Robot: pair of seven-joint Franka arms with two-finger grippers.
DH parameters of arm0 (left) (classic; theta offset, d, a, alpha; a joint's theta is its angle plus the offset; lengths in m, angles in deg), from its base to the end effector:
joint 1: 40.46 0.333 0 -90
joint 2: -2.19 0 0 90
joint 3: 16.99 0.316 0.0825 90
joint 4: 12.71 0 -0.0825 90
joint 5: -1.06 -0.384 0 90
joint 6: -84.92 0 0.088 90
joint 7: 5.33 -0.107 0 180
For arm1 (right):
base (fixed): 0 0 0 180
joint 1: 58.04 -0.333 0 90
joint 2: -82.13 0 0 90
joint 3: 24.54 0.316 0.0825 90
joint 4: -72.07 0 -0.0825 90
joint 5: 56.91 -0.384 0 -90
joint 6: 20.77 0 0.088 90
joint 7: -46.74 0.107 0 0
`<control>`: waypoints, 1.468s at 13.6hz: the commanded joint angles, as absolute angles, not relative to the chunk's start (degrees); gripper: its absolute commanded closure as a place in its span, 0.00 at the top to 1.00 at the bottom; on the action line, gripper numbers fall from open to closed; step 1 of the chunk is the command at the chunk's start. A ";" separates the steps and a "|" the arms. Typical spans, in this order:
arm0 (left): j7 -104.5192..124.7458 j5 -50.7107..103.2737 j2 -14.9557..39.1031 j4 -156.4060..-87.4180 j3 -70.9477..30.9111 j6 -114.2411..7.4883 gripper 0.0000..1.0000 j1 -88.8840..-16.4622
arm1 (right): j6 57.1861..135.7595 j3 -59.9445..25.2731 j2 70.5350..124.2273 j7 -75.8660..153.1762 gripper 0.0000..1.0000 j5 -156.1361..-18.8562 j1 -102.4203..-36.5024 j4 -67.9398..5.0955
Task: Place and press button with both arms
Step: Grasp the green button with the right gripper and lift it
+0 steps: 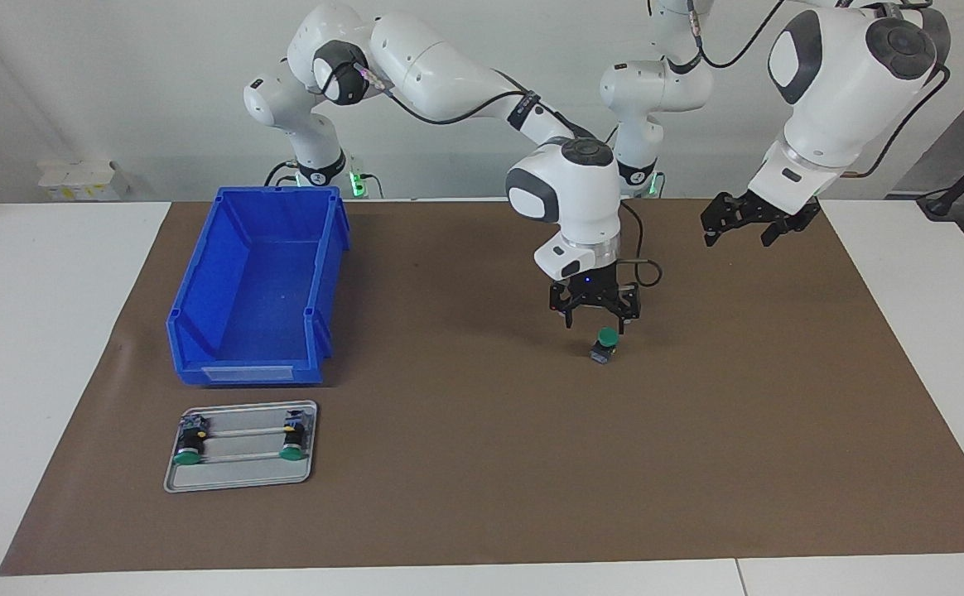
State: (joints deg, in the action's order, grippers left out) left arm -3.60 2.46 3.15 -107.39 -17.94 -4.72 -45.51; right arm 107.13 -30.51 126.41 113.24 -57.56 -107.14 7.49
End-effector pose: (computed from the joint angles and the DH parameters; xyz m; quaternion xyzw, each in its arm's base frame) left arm 0.5511 -0.0605 0.5764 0.9979 -0.0366 -0.0530 0.0088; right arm 0.5558 0.5581 0.3851 -0.9686 0.1820 -0.1195 0.1203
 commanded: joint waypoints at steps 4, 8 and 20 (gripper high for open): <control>-3.13 1.67 1.40 -109.13 -17.43 -5.61 0.99 -45.47 | 114.30 -30.69 128.53 113.71 1.00 -55.86 -107.78 6.33; -3.13 1.67 1.57 -109.22 -17.34 -8.59 0.99 -45.29 | 114.58 -30.69 129.76 113.63 0.98 -52.69 -108.48 5.80; -3.05 1.67 1.66 -109.13 -17.43 -9.83 0.99 -45.38 | 112.56 -30.78 129.59 113.36 0.00 -52.60 -108.58 5.97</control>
